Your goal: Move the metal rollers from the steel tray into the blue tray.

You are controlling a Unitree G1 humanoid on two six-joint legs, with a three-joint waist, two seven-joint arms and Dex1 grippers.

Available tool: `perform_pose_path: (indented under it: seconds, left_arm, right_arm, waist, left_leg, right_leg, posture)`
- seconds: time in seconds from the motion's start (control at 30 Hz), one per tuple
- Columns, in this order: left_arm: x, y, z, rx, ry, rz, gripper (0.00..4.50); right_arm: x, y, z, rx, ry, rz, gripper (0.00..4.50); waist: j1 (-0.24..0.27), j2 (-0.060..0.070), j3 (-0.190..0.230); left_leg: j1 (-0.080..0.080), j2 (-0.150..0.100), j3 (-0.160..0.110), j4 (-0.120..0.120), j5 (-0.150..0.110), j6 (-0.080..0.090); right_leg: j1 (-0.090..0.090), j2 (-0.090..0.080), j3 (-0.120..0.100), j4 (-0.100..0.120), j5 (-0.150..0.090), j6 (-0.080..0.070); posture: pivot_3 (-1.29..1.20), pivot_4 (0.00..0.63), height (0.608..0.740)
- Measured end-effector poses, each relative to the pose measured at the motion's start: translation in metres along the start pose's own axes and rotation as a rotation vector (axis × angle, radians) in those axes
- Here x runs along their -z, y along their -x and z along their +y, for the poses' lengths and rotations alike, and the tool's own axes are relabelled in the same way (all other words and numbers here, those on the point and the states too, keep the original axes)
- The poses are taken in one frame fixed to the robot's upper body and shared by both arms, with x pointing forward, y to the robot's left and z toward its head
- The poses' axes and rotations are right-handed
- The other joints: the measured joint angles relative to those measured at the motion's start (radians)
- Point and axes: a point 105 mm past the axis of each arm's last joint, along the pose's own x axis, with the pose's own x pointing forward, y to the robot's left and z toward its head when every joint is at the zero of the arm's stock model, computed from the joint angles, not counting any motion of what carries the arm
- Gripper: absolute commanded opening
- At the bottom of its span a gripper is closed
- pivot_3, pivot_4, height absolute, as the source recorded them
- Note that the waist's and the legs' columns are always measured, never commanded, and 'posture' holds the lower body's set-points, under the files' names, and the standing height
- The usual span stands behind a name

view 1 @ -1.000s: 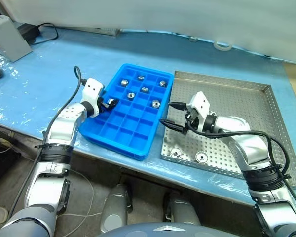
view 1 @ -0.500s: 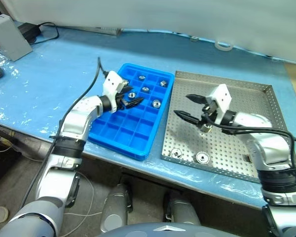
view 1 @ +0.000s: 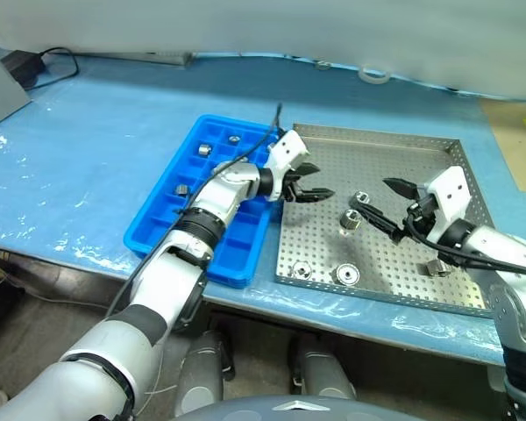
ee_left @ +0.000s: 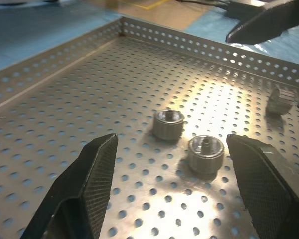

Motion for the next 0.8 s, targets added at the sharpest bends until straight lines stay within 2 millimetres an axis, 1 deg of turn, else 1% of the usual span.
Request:
perform_pose_path:
  seconds: [0.13,0.27,0.4,0.53,0.8]
  left_arm:
    - [0.01,-0.011,-0.012,0.066,0.01,0.028,3.7]
    - [0.011,-0.023,-0.019,0.086,-0.006,0.048,3.7]
    - [0.021,-0.03,-0.025,0.089,0.004,0.074,3.7]
    - [0.029,-0.035,-0.027,0.073,0.001,0.101,3.7]
    - [0.044,-0.034,-0.02,-0.011,0.003,0.144,3.7]
  right_arm:
    - [0.001,0.007,0.003,0.04,-0.007,0.002,4.03]
    - [0.001,0.011,0.002,0.076,-0.006,0.005,4.03]
    - [0.005,0.012,0.001,0.093,-0.013,0.018,4.03]
    - [0.006,0.013,0.001,0.103,-0.011,0.022,4.03]
    - [0.013,0.014,0.002,0.114,-0.019,0.047,4.03]
  waist:
    - [-0.024,0.0,0.0]
    - [-0.027,0.0,0.0]
    - [-0.031,0.0,0.0]
    - [-0.032,0.0,0.0]
    - [-0.052,0.0,0.0]
  left_leg:
    - [0.0,0.0,0.0,0.001,0.0,0.0]
    - [0.002,0.0,0.0,0.002,-0.001,0.001]
    - [0.001,-0.001,0.0,0.002,-0.002,0.003]
    - [0.0,-0.001,0.0,0.002,-0.002,0.004]
    - [0.0,-0.001,0.0,0.002,-0.003,0.004]
  right_leg:
    - [0.0,0.0,0.0,0.0,0.0,0.001]
    - [0.003,0.0,0.0,-0.003,0.001,0.001]
    - [0.003,0.0,0.001,-0.004,0.001,0.001]
    - [0.003,0.0,0.0,-0.005,0.001,0.001]
    - [0.004,0.0,0.0,-0.006,0.001,0.001]
  posture:
    - [-0.51,0.15,0.74]
    - [-0.53,0.15,0.74]
    - [-0.53,0.15,0.74]
    - [-0.54,0.15,0.74]
    - [-0.55,0.15,0.74]
